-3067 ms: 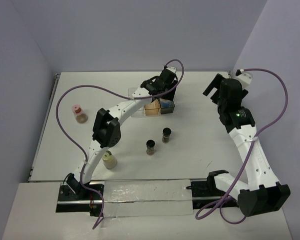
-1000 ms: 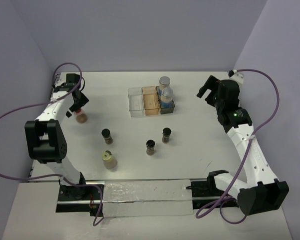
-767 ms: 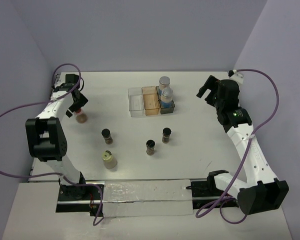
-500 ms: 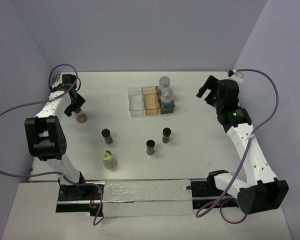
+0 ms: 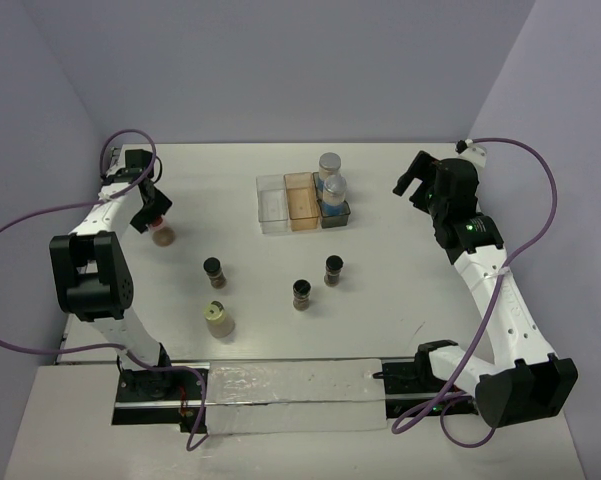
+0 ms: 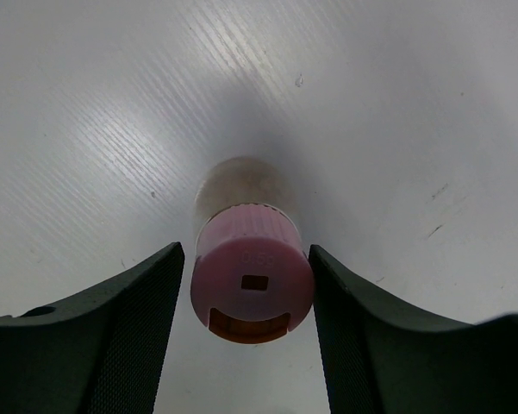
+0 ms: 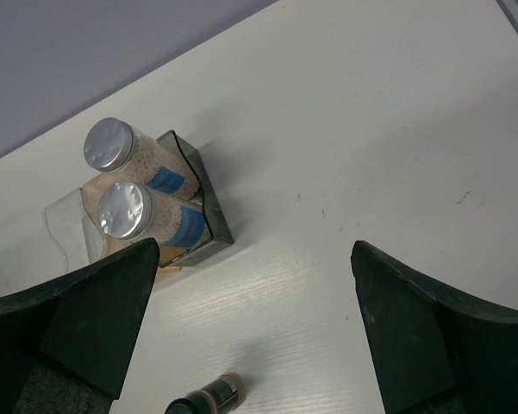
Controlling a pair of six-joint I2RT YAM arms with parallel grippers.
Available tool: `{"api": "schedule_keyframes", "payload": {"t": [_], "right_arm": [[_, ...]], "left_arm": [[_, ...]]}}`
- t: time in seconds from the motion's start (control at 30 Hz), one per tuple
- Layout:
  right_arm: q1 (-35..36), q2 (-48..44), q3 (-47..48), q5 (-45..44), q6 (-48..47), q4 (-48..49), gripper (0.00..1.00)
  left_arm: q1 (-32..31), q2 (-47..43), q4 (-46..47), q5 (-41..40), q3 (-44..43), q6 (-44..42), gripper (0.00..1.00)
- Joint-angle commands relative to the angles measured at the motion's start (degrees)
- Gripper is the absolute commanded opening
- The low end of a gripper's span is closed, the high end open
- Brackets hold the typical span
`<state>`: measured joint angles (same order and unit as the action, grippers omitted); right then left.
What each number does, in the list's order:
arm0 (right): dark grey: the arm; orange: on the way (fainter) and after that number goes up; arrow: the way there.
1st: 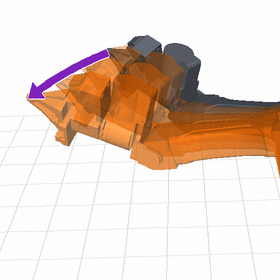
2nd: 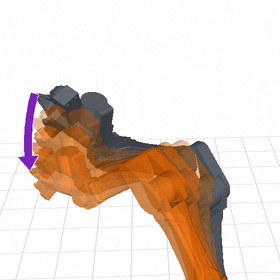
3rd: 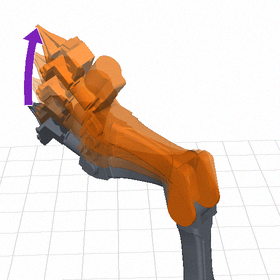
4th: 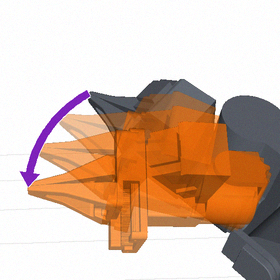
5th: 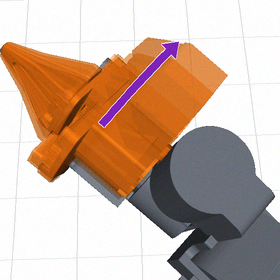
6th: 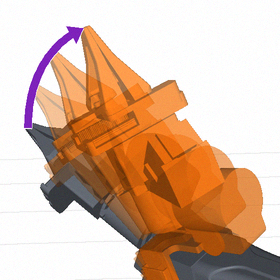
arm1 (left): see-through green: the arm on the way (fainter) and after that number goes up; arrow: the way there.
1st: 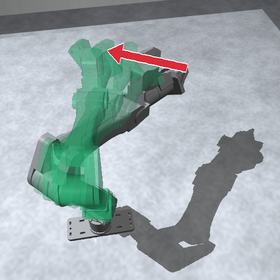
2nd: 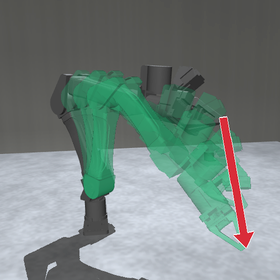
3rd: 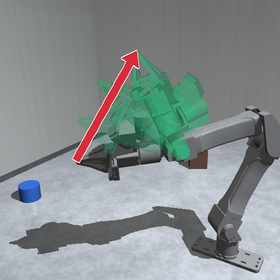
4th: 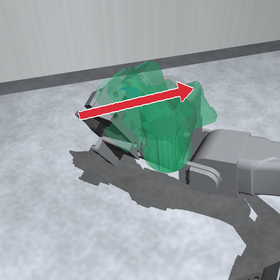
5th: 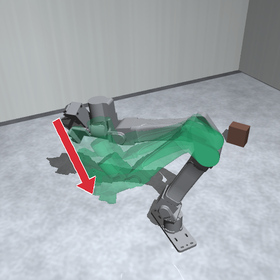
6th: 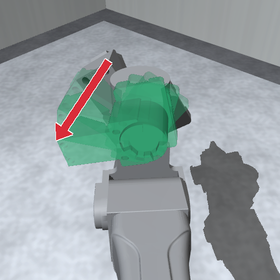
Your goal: Organize the condiment bottles
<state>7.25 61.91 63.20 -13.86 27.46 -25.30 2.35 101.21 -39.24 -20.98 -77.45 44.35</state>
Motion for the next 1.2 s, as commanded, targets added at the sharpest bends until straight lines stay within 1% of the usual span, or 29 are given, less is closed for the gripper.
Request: {"api": "schedule_keyframes", "payload": {"t": [0.0,0.1,0.13,0.17,0.23,0.27,0.37,0.4,0.5,0.57,0.6,0.7,0.8,0.9,0.93,1.0,1.07,1.17], "right_arm": [[0.26,-0.42,1.02,0.33,0.31,2.15,1.00],[0.31,-0.25,1.14,0.24,0.31,2.10,1.00],[0.29,-0.24,1.14,0.21,0.31,2.10,1.00],[0.24,-0.29,1.14,0.16,0.31,2.10,1.00],[0.31,-0.12,1.17,0.27,0.40,2.18,1.00],[0.33,-0.10,1.21,0.35,0.42,2.20,1.00],[0.33,-0.03,1.07,0.49,0.56,2.27,1.00],[0.31,-0.03,1.05,0.50,0.63,2.27,1.00],[0.35,0.09,0.96,0.57,0.78,2.45,1.00],[0.38,0.23,1.05,0.79,0.84,2.42,1.00],[0.31,0.22,1.06,0.84,0.84,2.33,1.00],[0.39,0.06,1.21,0.77,0.84,2.10,1.00],[0.40,-0.13,1.31,0.58,0.75,1.81,1.00],[0.46,-0.12,1.31,0.42,0.84,1.51,1.00],[0.49,-0.12,1.37,0.42,0.84,1.48,1.00],[0.75,-0.12,1.49,0.22,0.82,1.22,1.00],[0.75,-0.07,1.55,-0.07,0.75,1.05,1.00],[0.67,0.14,1.67,-0.38,0.57,0.78,1.00]], "left_arm": [[0.32,-0.93,2.38,2.02,0.20,-0.63,0.65],[0.33,-0.93,2.41,2.08,0.20,-0.84,0.54],[0.29,-0.93,2.38,1.98,0.17,-0.95,0.48],[0.29,-0.93,2.33,1.77,0.12,-1.00,0.39],[0.29,-1.01,1.93,1.61,-0.34,-1.13,0.15],[0.16,-1.07,1.44,1.50,-0.80,-1.40,0.10],[-1.54,-1.99,-0.54,-0.14,-3.28,-3.17,0.10],[-3.14,-2.33,-1.10,-0.81,-4.21,-3.90,0.10],[-7.75,-2.50,-3.63,-1.74,-10.64,-6.86,0.10],[-11.68,-1.39,-6.51,-2.48,-15.77,-8.66,0.10],[-13.16,-0.72,-7.42,-2.48,-16.92,-9.36,0.10],[-19.20,2.95,-11.17,-2.48,-28.45,-11.43,0.10],[-25.02,8.34,-13.35,-3.19,-36.42,-13.36,0.10],[-28.36,13.58,-15.32,-2.75,-46.22,-15.02,0.10],[-28.63,14.99,-15.61,-2.50,-47.69,-15.25,0.10],[-30.73,19.26,-16.25,-1.35,-53.50,-16.08,0.10],[-31.71,20.77,-14.97,-0.26,-55.41,-16.45,0.10],[-32.41,22.99,-12.69,2.00,-55.87,-16.57,0.10]]}}
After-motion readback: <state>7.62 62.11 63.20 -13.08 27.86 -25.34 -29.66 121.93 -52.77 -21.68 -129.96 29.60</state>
